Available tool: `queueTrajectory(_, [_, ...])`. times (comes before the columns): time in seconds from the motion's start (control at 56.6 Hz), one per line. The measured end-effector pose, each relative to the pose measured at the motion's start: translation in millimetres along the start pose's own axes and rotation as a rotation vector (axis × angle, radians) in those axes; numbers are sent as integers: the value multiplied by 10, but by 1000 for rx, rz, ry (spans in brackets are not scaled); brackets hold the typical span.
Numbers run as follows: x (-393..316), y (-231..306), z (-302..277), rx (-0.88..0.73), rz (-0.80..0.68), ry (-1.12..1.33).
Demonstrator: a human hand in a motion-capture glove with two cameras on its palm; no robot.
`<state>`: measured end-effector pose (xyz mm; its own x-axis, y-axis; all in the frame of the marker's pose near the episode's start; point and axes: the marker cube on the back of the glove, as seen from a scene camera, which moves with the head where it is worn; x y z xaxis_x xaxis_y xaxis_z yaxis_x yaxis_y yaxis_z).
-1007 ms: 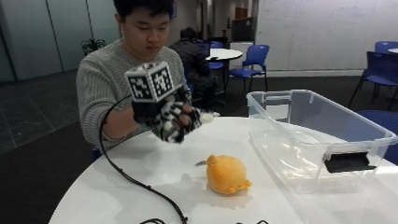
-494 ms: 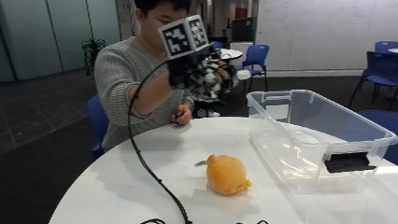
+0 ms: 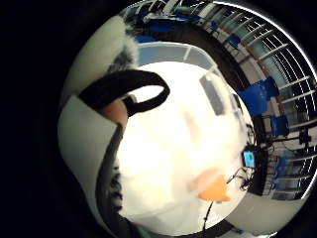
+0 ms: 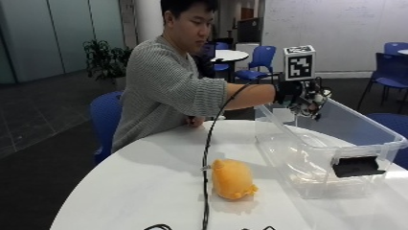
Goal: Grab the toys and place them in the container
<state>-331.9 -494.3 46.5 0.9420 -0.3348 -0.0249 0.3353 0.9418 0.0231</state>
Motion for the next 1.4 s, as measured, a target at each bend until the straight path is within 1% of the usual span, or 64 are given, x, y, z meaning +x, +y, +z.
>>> queueTrajectory(0.071, [80,-40,139,-40,71,69])
queueTrajectory(0.159, [-26,-33,283,-95,19,-31])
queueTrajectory(0.247, [-14,-12,420,-156,29,-26])
queueTrajectory(0.371, [17,31,514,-285,32,-65])
queueTrajectory(0.494, [4,29,505,-311,36,-74])
queueTrajectory(0.724, [39,75,336,-267,35,-88])
queueTrajectory(0.971, [260,317,-28,-202,-7,-56])
queueTrajectory(1.13, [512,595,-404,-135,59,-93])
queueTrajectory(1.218, [773,860,-724,-99,89,-177])
queueTrajectory(1.289, [1095,1241,-956,-62,49,-191])
queueTrajectory(1.342, [1341,1538,-1011,-33,19,-120])
queueTrajectory(1.395, [1605,1769,-950,-21,71,10])
